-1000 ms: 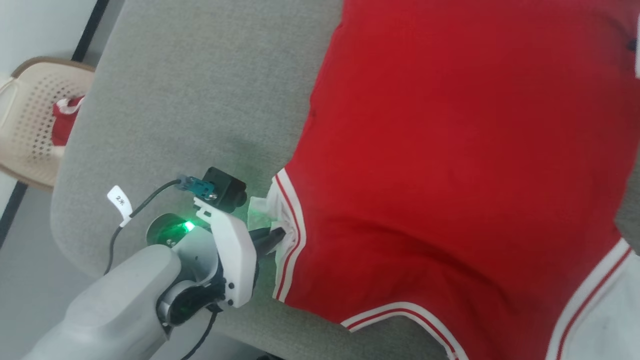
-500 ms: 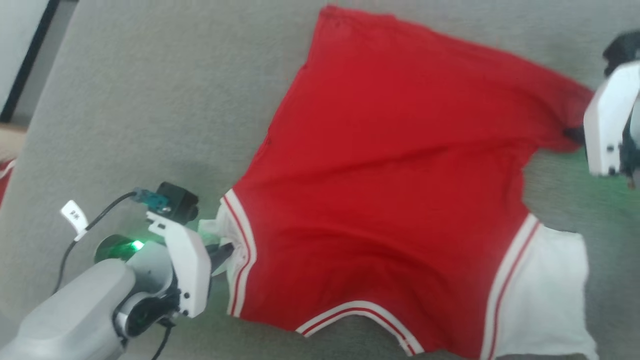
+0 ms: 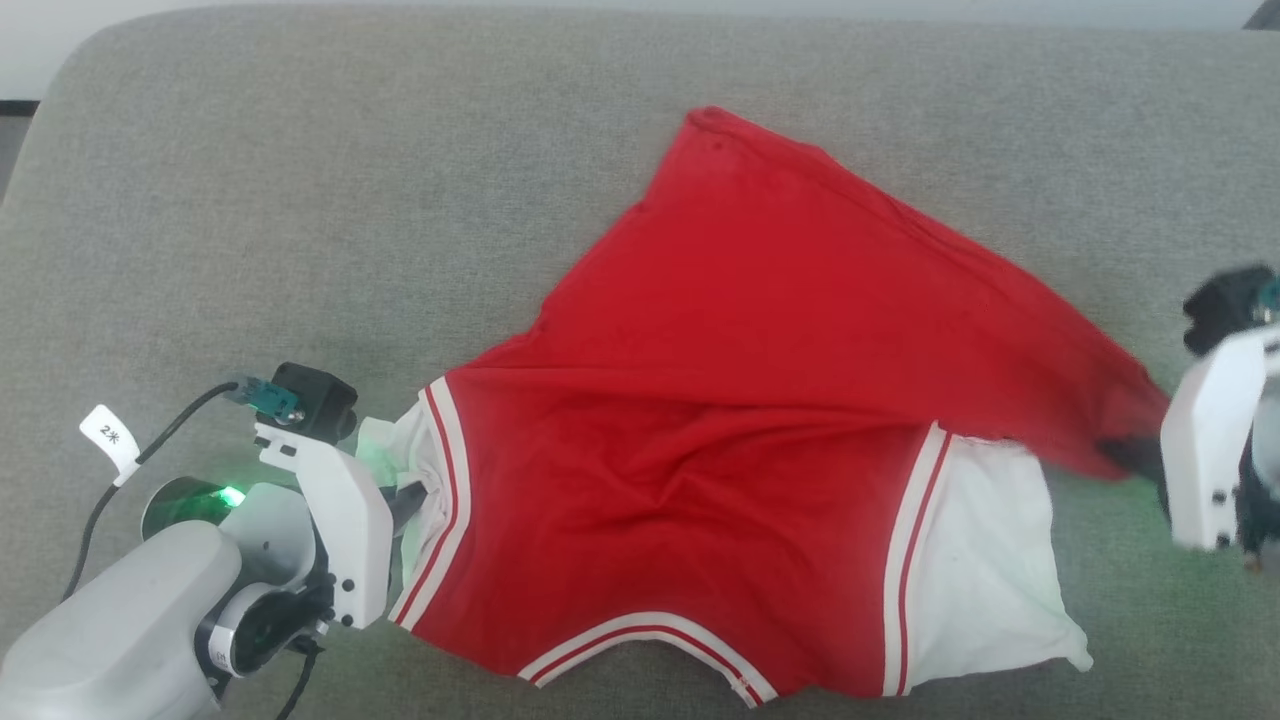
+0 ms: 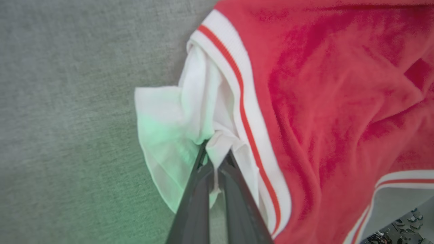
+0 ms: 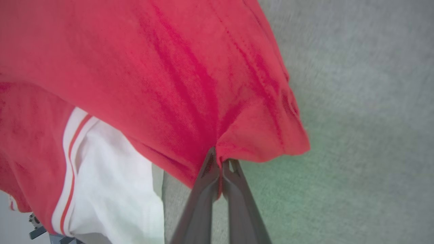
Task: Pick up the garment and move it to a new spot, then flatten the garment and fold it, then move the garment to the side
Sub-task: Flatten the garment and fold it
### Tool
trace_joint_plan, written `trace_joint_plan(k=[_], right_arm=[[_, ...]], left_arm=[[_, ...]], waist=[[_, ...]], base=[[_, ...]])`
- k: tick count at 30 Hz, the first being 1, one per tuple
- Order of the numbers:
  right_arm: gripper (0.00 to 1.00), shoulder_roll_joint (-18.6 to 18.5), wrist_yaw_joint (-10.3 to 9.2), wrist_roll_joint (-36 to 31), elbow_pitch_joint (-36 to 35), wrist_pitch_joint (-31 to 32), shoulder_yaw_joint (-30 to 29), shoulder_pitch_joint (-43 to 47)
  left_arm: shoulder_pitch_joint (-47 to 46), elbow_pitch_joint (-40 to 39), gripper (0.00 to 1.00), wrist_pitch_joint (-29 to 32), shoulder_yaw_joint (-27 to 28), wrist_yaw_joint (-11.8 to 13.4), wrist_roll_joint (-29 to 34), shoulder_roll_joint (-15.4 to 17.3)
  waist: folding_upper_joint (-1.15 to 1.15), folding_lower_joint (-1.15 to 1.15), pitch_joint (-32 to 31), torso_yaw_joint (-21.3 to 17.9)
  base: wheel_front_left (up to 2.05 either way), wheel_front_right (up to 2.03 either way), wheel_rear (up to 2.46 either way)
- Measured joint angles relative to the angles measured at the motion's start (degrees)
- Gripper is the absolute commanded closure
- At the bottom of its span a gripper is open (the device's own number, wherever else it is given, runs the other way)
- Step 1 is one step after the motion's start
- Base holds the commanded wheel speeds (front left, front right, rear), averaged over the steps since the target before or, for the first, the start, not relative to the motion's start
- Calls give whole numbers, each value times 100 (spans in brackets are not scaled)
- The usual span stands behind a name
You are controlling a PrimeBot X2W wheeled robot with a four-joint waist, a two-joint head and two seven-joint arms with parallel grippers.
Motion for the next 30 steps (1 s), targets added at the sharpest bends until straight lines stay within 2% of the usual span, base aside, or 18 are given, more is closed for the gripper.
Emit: trace_joint_plan(k=[6, 12, 13, 14, 15, 21, 30], right_arm=[[100, 610, 0, -310, -482, 135, -730, 1072], [100, 1161, 0, -727, -412, -138, -1138, 1457], [88, 1201, 1, -782, -382, -182, -1139, 1464], [27, 1305, 2, -889, -314, -267, -1206, 1472], [0, 1350, 2, -914, -307, -277, -1223, 1473], [0, 1490, 4, -1150, -694, -181, -1399, 1556], [0, 1726, -1, -1400, -2027, 3, -1727, 1516]], left_arm=[[12, -62, 100, 42, -10, 25, -9, 5], [36, -74, 100, 42, -25, 26, -11, 5], [41, -69, 100, 43, -33, 25, -19, 3], [54, -56, 100, 48, -40, 25, -26, -3], [61, -52, 100, 48, -45, 25, -31, -2], [193, -60, 100, 41, -59, 52, -77, 3], [309, -168, 100, 14, -69, 110, -101, 18]], waist=[[0, 0, -37, -27], [0, 0, -57, -19], [0, 0, -69, -19], [0, 0, -103, -18], [0, 0, -125, -19], [0, 0, -263, -18], [0, 0, -339, 38]], base=[[0, 0, 0], [0, 0, 0], [0, 0, 0], [0, 0, 0], [0, 0, 0], [0, 0, 0], [0, 0, 0]])
